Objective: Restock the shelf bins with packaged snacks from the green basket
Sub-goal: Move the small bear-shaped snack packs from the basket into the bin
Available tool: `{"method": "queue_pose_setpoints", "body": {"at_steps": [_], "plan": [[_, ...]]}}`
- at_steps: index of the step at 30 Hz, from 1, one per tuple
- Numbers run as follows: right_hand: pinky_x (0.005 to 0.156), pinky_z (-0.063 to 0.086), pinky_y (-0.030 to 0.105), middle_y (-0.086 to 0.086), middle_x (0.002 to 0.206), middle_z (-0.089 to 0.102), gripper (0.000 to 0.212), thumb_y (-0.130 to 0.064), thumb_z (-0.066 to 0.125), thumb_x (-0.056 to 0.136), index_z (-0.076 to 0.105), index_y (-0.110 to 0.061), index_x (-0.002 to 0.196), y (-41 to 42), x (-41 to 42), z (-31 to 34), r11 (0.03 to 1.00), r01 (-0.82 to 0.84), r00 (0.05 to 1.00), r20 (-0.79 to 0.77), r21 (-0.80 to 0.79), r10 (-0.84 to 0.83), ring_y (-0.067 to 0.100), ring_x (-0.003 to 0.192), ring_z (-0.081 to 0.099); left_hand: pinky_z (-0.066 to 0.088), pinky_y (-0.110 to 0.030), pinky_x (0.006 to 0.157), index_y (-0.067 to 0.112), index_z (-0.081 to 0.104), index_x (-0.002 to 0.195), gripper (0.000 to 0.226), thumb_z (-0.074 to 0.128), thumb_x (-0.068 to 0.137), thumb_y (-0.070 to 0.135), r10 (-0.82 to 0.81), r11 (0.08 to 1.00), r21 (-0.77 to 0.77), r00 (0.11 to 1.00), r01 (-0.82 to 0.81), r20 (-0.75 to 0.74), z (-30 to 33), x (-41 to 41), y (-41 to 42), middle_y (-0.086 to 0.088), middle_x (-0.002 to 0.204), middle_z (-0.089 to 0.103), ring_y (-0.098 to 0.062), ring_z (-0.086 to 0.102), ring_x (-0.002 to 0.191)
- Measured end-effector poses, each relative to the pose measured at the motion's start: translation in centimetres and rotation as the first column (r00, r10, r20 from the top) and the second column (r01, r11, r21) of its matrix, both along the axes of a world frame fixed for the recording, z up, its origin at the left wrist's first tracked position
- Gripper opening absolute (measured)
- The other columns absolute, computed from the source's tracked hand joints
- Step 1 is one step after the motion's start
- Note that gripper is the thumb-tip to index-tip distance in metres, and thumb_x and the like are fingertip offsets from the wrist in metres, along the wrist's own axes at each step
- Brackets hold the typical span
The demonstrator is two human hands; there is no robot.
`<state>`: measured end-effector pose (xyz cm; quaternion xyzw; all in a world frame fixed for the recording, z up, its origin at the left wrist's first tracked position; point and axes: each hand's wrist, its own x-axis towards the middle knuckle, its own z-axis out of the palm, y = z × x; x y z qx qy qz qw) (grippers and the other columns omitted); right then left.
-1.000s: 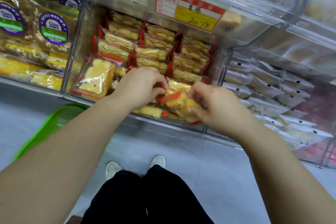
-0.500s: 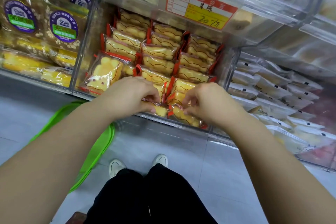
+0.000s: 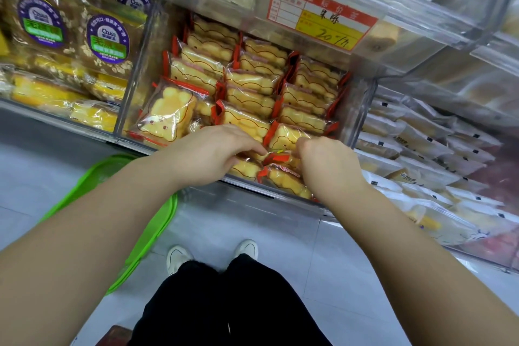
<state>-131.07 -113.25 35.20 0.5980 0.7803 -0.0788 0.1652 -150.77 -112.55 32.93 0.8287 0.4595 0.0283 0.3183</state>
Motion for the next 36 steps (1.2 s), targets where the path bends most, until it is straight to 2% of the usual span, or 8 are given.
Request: {"method": "queue_pose_setpoints", "body": {"at_steps": [8, 13, 17, 21, 26, 30, 32, 36], "plan": [[0.076, 0.045, 0.032, 0.002, 0.099, 0.063, 0.018, -0.016, 0.058, 0.086, 0.063, -0.016, 0.104, 1.6, -1.0, 1.2, 0.990, 0.032, 0.898, -0.438, 0.139, 0.032, 0.023, 0.095, 0.056, 0.040, -0.034, 0.095, 0.021, 0.059, 0.121, 0.037, 0.065, 0.084, 0.025, 0.273, 0.944, 0.174, 0.959, -0.282, 0.075, 0.5, -2.2, -0.1, 0.002, 0.118, 0.062, -0.018, 0.049, 0.116], [0.092, 0.031, 0.035, -0.001, 0.131, 0.050, 0.042, -0.008, 0.043, 0.090, 0.052, -0.021, 0.128, 2.0, -3.8, -1.1, 0.972, -0.221, 0.937, -0.258, 0.076, 0.234, 0.024, 0.116, 0.042, 0.041, -0.028, 0.084, 0.018, 0.066, 0.109, 0.024, 0.062, 0.086, 0.012, 0.306, 0.923, 0.201, 0.943, -0.328, 0.132, 1.2, -2.4, -0.2, 0.002, 0.106, 0.066, -0.019, 0.057, 0.102], [0.092, 0.037, 0.035, 0.001, 0.119, 0.060, 0.034, -0.007, 0.045, 0.091, 0.060, -0.020, 0.119, 2.6, -3.9, -0.9, 0.991, -0.105, 0.918, -0.376, 0.085, 0.129, 0.025, 0.111, 0.050, 0.044, -0.035, 0.089, 0.015, 0.067, 0.102, 0.022, 0.059, 0.086, 0.003, 0.497, 0.774, 0.229, 0.790, -0.591, 0.359, 2.3, -5.2, -0.5, 0.006, 0.100, 0.062, -0.018, 0.056, 0.099], [0.094, 0.042, 0.037, 0.006, 0.109, 0.063, 0.026, -0.009, 0.053, 0.089, 0.065, -0.016, 0.110, 2.8, -5.3, 0.3, 0.996, 0.040, 0.785, -0.619, 0.085, 0.021, 0.026, 0.106, 0.054, 0.041, -0.029, 0.081, 0.012, 0.059, 0.117, 0.034, 0.060, 0.085, 0.005, 0.681, 0.643, 0.199, 0.671, -0.739, 0.294, 2.3, -7.4, -0.9, -0.001, 0.101, 0.060, -0.016, 0.053, 0.092], [0.095, 0.033, 0.033, 0.002, 0.118, 0.060, 0.029, -0.032, 0.053, 0.091, 0.064, -0.019, 0.114, 2.4, -9.1, -0.7, 1.000, 0.026, 0.837, -0.547, 0.005, -0.019, 0.023, 0.114, 0.046, 0.037, -0.038, 0.091, 0.009, 0.048, 0.131, 0.056, 0.069, 0.080, 0.013, 0.586, 0.775, 0.279, 0.810, -0.567, 0.018, 1.8, -7.3, -1.1, -0.009, 0.124, 0.060, -0.032, 0.046, 0.108], [0.092, 0.029, 0.036, 0.005, 0.121, 0.051, 0.038, -0.042, 0.042, 0.094, 0.064, -0.019, 0.116, 1.9, -11.7, -1.8, 0.996, 0.082, 0.868, -0.490, -0.017, -0.080, 0.025, 0.113, 0.037, 0.029, -0.027, 0.098, 0.013, 0.046, 0.134, 0.057, 0.066, 0.081, 0.007, 0.553, 0.800, 0.197, 0.824, -0.567, 0.123, 1.2, -6.9, -1.7, -0.005, 0.130, 0.055, -0.026, 0.043, 0.119], [0.093, 0.036, 0.035, 0.006, 0.111, 0.057, 0.038, -0.045, 0.047, 0.091, 0.068, -0.016, 0.104, 1.8, -12.3, -1.8, 0.967, 0.218, 0.730, -0.635, -0.132, -0.251, 0.024, 0.108, 0.044, 0.032, -0.025, 0.103, 0.018, 0.044, 0.135, 0.059, 0.064, 0.081, 0.002, 0.584, 0.782, 0.063, 0.764, -0.620, 0.276, 1.0, -7.0, -2.0, -0.001, 0.133, 0.051, -0.019, 0.045, 0.123], [0.069, 0.048, 0.023, 0.002, 0.099, 0.063, 0.047, -0.045, 0.073, 0.071, 0.051, -0.020, 0.104, 1.8, -12.2, -0.8, 0.733, 0.382, 0.128, -0.754, -0.562, -0.645, 0.013, 0.091, 0.062, 0.043, -0.029, 0.099, 0.027, 0.044, 0.132, 0.064, 0.065, 0.079, -0.002, 0.519, 0.821, -0.040, 0.715, -0.569, 0.468, 1.5, -7.2, -1.7, 0.014, 0.128, 0.046, -0.002, 0.045, 0.120]]}}
